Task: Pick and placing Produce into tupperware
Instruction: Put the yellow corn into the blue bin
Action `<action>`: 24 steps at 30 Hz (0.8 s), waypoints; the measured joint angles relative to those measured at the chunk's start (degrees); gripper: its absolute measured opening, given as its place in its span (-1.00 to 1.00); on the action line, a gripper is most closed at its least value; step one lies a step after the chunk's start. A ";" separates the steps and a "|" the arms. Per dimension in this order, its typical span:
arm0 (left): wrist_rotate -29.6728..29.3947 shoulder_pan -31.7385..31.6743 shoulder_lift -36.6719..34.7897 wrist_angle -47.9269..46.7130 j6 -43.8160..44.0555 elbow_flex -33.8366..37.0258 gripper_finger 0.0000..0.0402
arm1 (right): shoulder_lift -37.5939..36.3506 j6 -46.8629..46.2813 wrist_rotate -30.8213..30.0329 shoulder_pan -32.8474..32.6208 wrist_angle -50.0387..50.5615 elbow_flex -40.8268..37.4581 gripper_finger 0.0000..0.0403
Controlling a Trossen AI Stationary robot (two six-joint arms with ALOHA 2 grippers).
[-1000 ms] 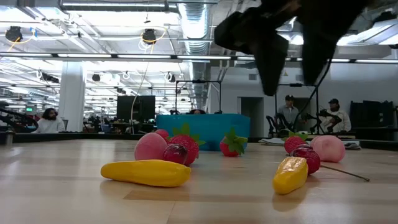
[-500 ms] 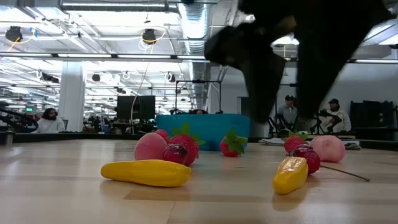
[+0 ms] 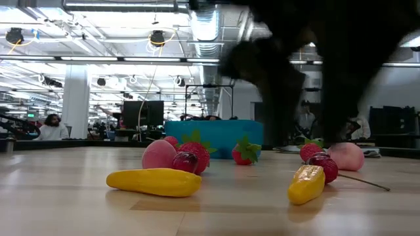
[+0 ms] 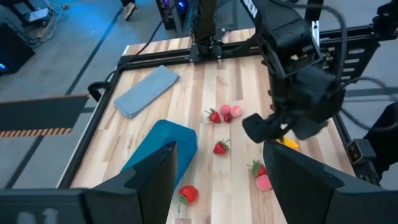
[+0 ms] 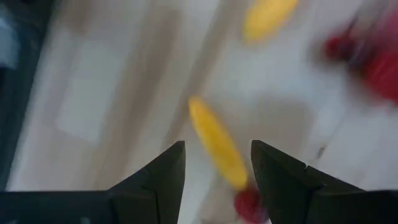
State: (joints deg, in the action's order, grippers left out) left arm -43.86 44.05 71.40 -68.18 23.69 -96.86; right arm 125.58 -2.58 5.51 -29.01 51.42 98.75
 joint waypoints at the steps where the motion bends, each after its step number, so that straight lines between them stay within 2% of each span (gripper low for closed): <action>1: -0.01 0.02 -0.02 0.00 -0.25 0.00 0.14 | 0.62 0.00 0.91 -0.17 -0.67 0.17 0.02; 5: 0.02 0.02 -0.02 -0.02 -0.44 0.00 0.14 | 2.51 0.32 0.52 -0.84 1.67 0.93 0.02; 7: 0.04 0.00 -0.02 -0.02 -0.68 0.00 0.14 | 3.07 0.01 0.63 -1.01 -0.74 1.47 0.02; 18: 0.07 0.02 -0.04 0.20 -0.75 0.00 0.14 | 3.17 -0.25 1.92 -0.52 2.82 1.04 -0.08; 24: 0.13 0.02 -0.04 0.17 -0.73 0.00 0.14 | 3.15 -1.32 2.12 -1.93 3.91 1.04 -0.07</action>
State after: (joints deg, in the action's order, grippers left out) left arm -43.72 44.07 71.35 -68.01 22.96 -96.86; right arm 128.73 -3.89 7.64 -30.94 55.33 99.79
